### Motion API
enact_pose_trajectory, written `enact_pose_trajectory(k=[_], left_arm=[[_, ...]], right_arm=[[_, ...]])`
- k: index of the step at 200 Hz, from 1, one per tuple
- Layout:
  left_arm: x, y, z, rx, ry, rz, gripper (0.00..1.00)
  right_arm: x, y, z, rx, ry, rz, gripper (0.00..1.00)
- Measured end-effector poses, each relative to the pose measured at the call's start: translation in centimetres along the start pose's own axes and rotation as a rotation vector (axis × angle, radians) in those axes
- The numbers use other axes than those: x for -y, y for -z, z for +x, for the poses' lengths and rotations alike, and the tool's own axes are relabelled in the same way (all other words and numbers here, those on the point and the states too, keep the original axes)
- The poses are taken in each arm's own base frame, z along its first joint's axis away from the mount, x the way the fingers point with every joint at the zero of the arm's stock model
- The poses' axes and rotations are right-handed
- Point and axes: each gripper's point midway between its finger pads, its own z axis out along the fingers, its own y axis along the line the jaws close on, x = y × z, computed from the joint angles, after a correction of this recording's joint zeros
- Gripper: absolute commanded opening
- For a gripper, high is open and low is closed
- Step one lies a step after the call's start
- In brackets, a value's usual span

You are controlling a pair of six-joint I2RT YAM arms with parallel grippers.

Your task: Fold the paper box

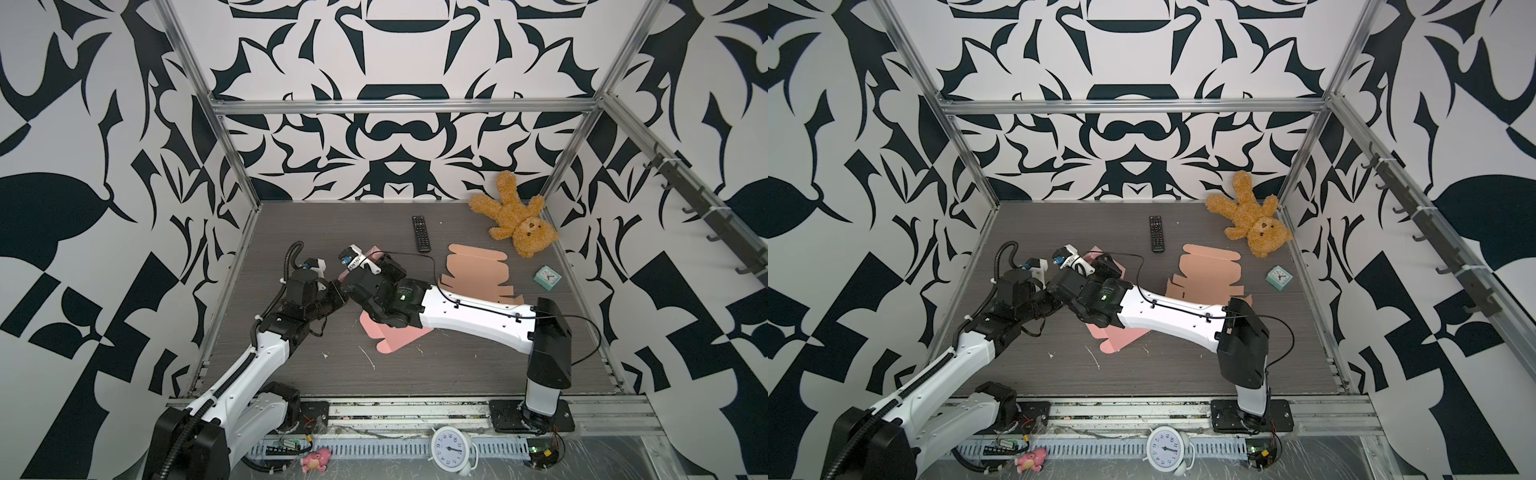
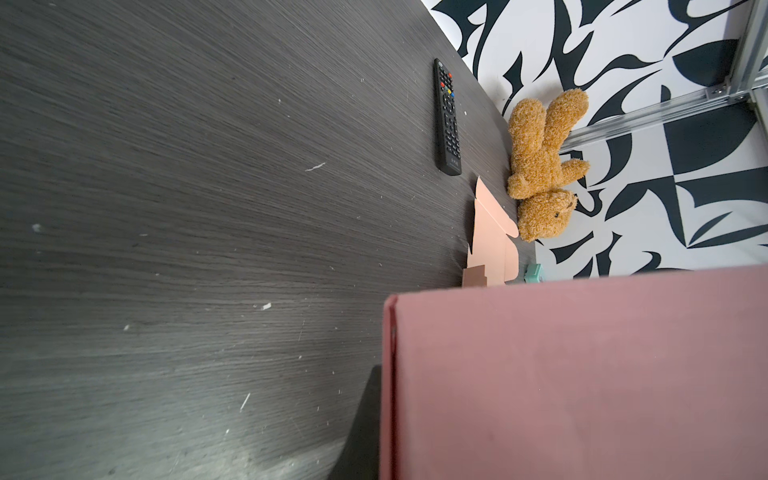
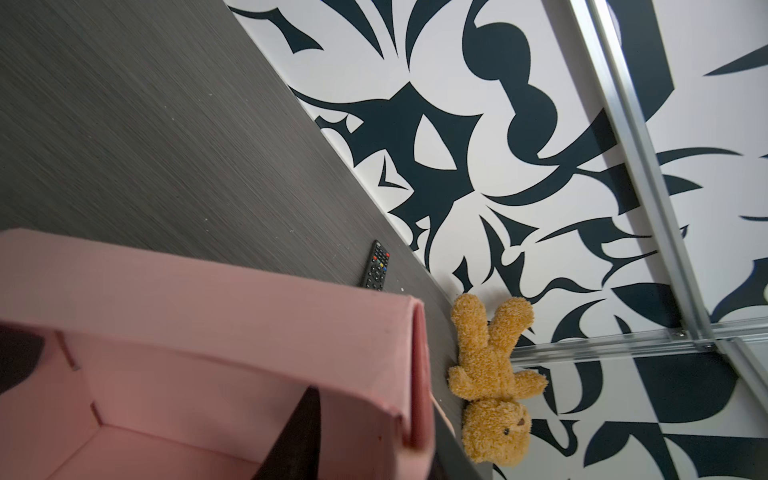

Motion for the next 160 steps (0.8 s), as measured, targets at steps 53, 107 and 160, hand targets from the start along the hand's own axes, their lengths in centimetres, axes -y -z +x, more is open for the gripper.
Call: enact_pose_trajectory(k=[53,107,160], left_arm=[[-1.5,-0.9,0.1,-0.006,-0.038,-0.061,0.12],[-2.9,-2.2,0.4,-0.022,-0.171,-0.121,0.13],[-3.5,-3.5,1.4,-0.034,-0.378,-0.186,0.15]], right_arm=[[1.0,2.6,1.1,0.052,-0.127,-0.138,0.62],[3.8,4.3,2.7,0.095,-0.381,-0.394,0.62],[4.0,1.6,4.8,0.043,-0.563,-0.601,0.62]])
